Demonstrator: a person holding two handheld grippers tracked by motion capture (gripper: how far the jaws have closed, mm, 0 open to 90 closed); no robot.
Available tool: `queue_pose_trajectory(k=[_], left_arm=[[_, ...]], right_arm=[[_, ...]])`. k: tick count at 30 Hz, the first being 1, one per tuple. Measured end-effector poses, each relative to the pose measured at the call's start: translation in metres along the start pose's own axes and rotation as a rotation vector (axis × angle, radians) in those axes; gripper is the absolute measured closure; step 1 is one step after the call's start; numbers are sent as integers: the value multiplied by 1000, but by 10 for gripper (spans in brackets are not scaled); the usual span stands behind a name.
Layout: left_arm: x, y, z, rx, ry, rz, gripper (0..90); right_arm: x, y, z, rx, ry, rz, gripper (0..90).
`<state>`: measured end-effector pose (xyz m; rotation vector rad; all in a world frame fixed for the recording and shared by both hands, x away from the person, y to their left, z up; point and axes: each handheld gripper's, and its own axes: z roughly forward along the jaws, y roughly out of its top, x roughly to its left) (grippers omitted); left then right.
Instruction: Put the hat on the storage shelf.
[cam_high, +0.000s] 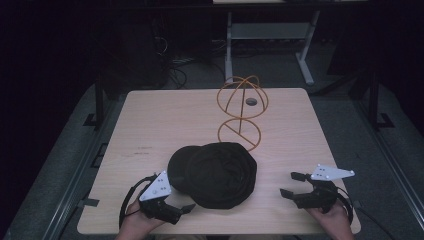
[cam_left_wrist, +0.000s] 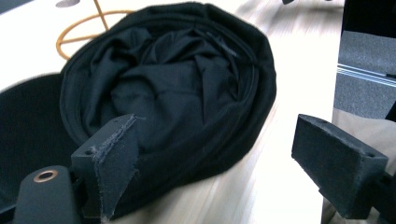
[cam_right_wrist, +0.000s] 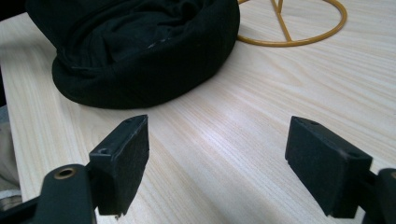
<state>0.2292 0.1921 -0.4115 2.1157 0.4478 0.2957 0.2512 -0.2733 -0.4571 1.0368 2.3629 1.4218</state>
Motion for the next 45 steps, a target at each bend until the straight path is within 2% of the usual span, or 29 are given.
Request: queue_pose_trajectory(k=[10, 18, 25, 31, 36, 38, 39, 42, 45], left_arm=[[-4, 34, 20, -5, -43, 43, 147], [-8, 54, 48, 32, -100, 82, 147], [-16, 54, 73, 103, -129, 98, 175], [-24, 51, 92, 161, -165, 110, 229], [-27, 45, 102, 223, -176, 128, 294], [-28, 44, 107, 257, -168, 119, 334], [-29, 43, 108, 274, -158, 135, 335], [-30, 44, 109, 282, -137, 136, 389], [-31, 45, 111, 326, -110, 140, 423]], right_arm=[[0, 0, -5, -23, 5, 1, 204], [3, -1, -9, -28, -7, -10, 204], [4, -1, -8, -24, -9, -21, 202], [5, 0, -9, -25, -9, -35, 203], [8, 1, -8, -19, -6, -48, 204], [8, 1, -8, -16, -6, -50, 205], [9, 1, -8, -16, -6, -50, 206], [9, 2, -7, -16, -4, -50, 207], [10, 2, -7, -12, -2, -56, 211]])
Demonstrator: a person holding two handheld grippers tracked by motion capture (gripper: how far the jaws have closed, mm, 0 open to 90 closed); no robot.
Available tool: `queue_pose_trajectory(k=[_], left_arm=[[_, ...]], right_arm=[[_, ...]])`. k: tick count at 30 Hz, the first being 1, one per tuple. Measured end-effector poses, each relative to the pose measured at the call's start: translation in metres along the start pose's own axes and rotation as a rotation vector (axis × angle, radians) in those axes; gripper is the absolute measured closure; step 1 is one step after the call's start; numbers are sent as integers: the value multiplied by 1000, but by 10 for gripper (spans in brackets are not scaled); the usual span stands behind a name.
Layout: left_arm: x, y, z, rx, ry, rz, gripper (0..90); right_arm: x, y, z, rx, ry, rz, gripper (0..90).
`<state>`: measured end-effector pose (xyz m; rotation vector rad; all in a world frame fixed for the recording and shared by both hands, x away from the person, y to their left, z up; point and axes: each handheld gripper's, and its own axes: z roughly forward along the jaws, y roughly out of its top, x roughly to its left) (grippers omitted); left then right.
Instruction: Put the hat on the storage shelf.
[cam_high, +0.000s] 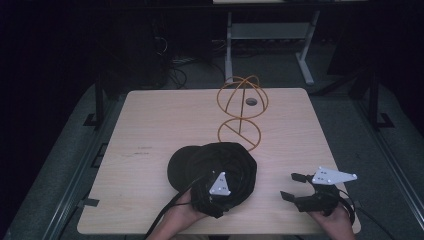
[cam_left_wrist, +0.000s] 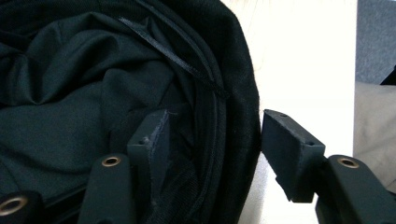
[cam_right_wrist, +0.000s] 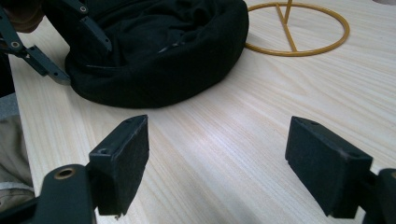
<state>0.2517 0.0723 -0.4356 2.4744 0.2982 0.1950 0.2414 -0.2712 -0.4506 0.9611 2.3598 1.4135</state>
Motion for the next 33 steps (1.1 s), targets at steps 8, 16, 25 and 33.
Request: queue_pose_trajectory(k=[8, 16, 25, 33], left_arm=[[-10, 9, 9, 146, 74, 34, 529], [-18, 23, 15, 283, 92, 59, 736], [-12, 26, 15, 300, 45, 52, 782], [-7, 27, 11, 262, 7, 20, 790]], right_arm=[[1, 0, 2, 8, 3, -6, 215], [2, 0, 3, 12, 4, -10, 220], [4, 1, 4, 16, 5, -11, 221], [3, 1, 4, 11, 6, -5, 222]])
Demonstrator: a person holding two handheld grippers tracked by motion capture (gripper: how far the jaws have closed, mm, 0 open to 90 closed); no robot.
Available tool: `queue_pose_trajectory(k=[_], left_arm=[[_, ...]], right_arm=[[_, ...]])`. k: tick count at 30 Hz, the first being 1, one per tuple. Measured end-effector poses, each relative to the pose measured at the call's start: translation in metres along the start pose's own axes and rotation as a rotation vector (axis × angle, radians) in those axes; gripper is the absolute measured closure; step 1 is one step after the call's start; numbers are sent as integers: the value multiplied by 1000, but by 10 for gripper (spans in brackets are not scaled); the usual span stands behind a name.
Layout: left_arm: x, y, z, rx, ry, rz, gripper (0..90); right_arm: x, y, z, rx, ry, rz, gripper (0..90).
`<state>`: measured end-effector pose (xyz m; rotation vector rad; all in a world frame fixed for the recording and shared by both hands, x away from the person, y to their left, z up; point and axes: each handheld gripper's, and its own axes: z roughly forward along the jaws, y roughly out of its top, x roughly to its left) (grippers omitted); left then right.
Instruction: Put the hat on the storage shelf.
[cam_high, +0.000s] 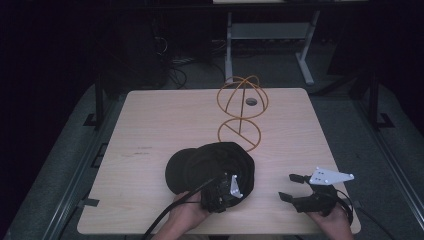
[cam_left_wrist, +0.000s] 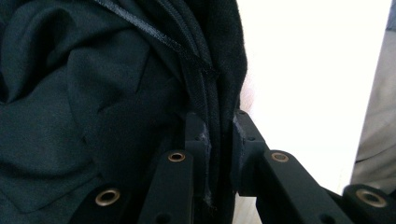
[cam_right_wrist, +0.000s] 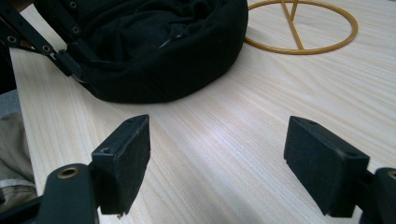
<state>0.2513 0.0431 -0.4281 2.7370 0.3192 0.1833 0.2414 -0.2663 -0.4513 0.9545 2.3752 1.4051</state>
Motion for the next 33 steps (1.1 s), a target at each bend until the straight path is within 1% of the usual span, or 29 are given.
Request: queue_pose_trajectory(k=[5, 9, 15, 16, 18, 19, 20, 24, 25, 26, 28, 29, 33], left_arm=[[1, 2, -5, -31, -14, -8, 791], [3, 3, -14, -75, -35, -24, 791], [8, 2, -35, -172, -68, -56, 790], [10, 2, -39, -184, -72, -51, 789], [11, 1, -47, -222, -80, -63, 788], [11, 1, -47, -222, -80, -63, 788], [13, 0, -55, -247, -86, -59, 787], [17, -2, -69, -313, -117, -78, 786], [19, -2, -72, -323, -123, -67, 785], [19, -3, -74, -350, -136, -85, 785], [21, -4, -79, -371, -153, -82, 785], [22, -4, -82, -383, -162, -79, 784], [25, -6, -92, -447, -195, -82, 782]], right_arm=[[0, 0, -1, -7, 2, 3, 225], [0, 0, -2, -11, 2, 3, 225], [1, 1, -3, -19, 0, 0, 225], [1, 1, -4, -25, 0, 0, 225], [2, 2, -5, -39, 1, -2, 225], [3, 3, -6, -45, 0, -4, 225], [4, 4, -6, -49, 0, -8, 225], [9, 8, -8, -72, 8, -15, 224], [10, 9, -8, -77, 12, -15, 222], [10, 10, -9, -85, 16, -14, 218], [13, 13, -10, -107, 27, -9, 216], [14, 14, -11, -118, 29, -14, 214], [21, 22, -14, -151, 43, -25, 208]])
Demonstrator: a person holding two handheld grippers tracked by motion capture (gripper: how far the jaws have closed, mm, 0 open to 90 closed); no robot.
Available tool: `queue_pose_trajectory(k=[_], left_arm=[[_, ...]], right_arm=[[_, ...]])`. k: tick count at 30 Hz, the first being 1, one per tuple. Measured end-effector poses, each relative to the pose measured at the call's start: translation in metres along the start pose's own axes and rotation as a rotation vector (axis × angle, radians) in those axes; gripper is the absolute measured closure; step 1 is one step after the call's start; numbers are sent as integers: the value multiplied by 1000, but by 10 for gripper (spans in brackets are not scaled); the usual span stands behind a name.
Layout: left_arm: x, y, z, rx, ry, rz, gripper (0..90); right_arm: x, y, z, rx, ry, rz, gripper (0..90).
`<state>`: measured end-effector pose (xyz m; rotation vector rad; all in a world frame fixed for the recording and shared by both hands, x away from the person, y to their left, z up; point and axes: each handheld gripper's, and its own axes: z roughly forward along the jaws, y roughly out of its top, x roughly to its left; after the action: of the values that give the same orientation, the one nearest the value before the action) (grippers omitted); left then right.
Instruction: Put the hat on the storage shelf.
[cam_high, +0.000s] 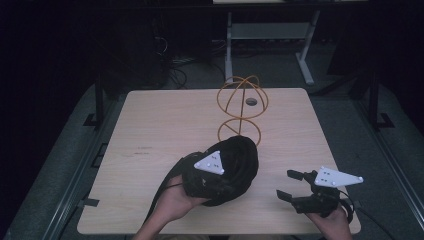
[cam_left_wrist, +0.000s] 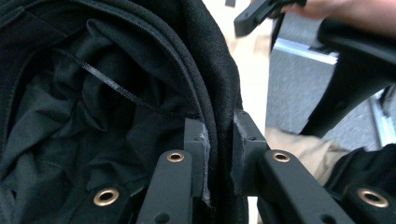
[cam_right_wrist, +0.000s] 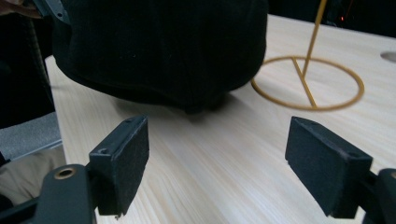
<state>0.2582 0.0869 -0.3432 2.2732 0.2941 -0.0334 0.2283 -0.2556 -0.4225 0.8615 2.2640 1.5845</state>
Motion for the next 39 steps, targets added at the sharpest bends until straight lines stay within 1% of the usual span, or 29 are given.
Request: queue_pose_trajectory(k=[3, 5, 10, 12, 15, 16, 18, 21, 23, 24, 25, 27, 28, 29, 31, 33, 34, 36, 38, 39], left_arm=[[-1, 4, -7, -34, -17, -2, 780], [-1, 6, -11, -54, -29, 6, 780], [-5, 14, -20, -74, -39, 29, 779], [-6, 17, -22, -76, -42, 42, 779], [-8, 21, -24, -90, -57, 51, 778], [-8, 21, -24, -90, -57, 51, 778], [-10, 25, -24, -99, -75, 58, 777], [-11, 29, -22, -106, -87, 73, 776], [-12, 32, -20, -106, -100, 81, 776], [-12, 34, -19, -102, -106, 92, 776], [-13, 35, -17, -104, -107, 97, 776], [-15, 38, -15, -104, -119, 106, 776], [-15, 38, -15, -104, -119, 106, 776], [-16, 40, -14, -113, -142, 112, 776], [-16, 42, -13, -121, -157, 112, 775], [-17, 44, -13, -125, -161, 118, 774], [-17, 44, -13, -127, -162, 119, 774], [-17, 45, -13, -126, -163, 119, 774], [-16, 45, -14, -129, -160, 115, 773], [-15, 45, -15, -128, -161, 119, 773]], right_arm=[[4, 8, 0, -18, 10, -11, 199], [6, 12, 0, -30, 19, -13, 187], [13, 25, 2, -54, 53, -36, 169], [16, 30, 3, -75, 77, -41, 169], [20, 38, 7, -92, 99, -57, 169], [20, 38, 7, -92, 99, -57, 169], [20, 45, 13, -101, 113, -59, 170], [20, 50, 16, -115, 125, -65, 185], [21, 52, 19, -116, 127, -73, 194], [21, 53, 19, -116, 124, -76, 207], [21, 53, 20, -121, 122, -80, 225], [21, 54, 21, -126, 118, -85, 293], [21, 54, 21, -126, 118, -85, 293], [20, 54, 21, -135, 115, -88, 385], [20, 54, 21, -145, 121, -90, 451], [19, 55, 20, -157, 124, -94, 567], [19, 55, 20, -160, 125, -95, 611], [19, 56, 18, -164, 119, -98, 717], [20, 57, 17, -162, 113, -111, 805], [21, 58, 16, -159, 111, -118, 821]])
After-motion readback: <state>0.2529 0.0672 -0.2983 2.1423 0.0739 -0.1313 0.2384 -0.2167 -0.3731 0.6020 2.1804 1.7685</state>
